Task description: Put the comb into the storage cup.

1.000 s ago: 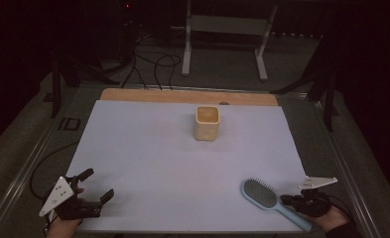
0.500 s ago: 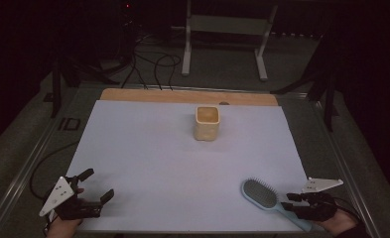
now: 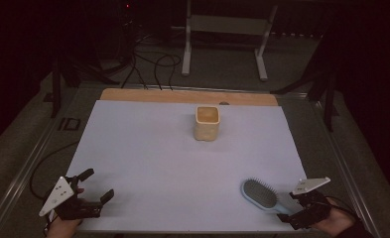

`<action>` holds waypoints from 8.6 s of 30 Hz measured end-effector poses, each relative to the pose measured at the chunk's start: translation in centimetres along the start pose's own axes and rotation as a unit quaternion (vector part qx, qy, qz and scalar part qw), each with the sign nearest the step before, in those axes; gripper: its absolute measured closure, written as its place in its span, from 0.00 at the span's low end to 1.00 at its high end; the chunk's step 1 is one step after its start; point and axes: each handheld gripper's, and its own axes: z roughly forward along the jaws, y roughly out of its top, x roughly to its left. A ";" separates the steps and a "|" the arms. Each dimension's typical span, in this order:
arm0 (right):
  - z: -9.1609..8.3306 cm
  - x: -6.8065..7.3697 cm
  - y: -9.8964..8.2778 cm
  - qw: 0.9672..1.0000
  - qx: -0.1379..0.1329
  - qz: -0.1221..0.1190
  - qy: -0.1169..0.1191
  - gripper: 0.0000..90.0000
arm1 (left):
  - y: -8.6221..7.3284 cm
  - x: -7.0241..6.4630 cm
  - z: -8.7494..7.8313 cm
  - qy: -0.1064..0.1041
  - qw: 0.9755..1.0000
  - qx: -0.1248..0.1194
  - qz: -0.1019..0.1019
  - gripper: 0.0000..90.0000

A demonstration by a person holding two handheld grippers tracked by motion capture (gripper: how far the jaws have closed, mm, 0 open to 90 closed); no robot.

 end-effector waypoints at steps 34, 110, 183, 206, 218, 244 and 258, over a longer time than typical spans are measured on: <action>3.4 0.4 2.7 0.987 0.146 -0.056 -0.025 0.60 | 0.0 0.0 0.0 -0.001 1.000 0.001 0.000 0.00; 1.7 1.3 11.1 0.976 -0.209 -0.024 -0.064 0.78 | -0.1 0.1 0.1 -0.003 1.000 0.002 -0.004 0.00; 2.6 -1.3 28.3 0.910 -0.402 0.020 -0.101 0.78 | -0.2 0.1 0.1 -0.006 1.000 0.009 -0.003 0.00; 4.2 -2.1 31.6 0.876 -0.461 0.067 -0.128 0.78 | -0.3 0.2 0.2 -0.010 1.000 0.008 -0.009 0.00; 7.1 -3.0 31.8 0.873 -0.461 0.084 -0.132 0.78 | -0.3 0.2 0.1 -0.012 1.000 0.007 -0.009 0.00; 11.0 -4.1 30.1 0.878 -0.459 0.087 -0.107 0.78 | -0.4 0.2 0.1 -0.012 1.000 0.008 -0.009 0.00; 12.2 -4.0 28.9 0.879 -0.460 0.083 -0.092 0.78 | -0.4 0.3 0.1 -0.009 1.000 0.007 -0.011 0.00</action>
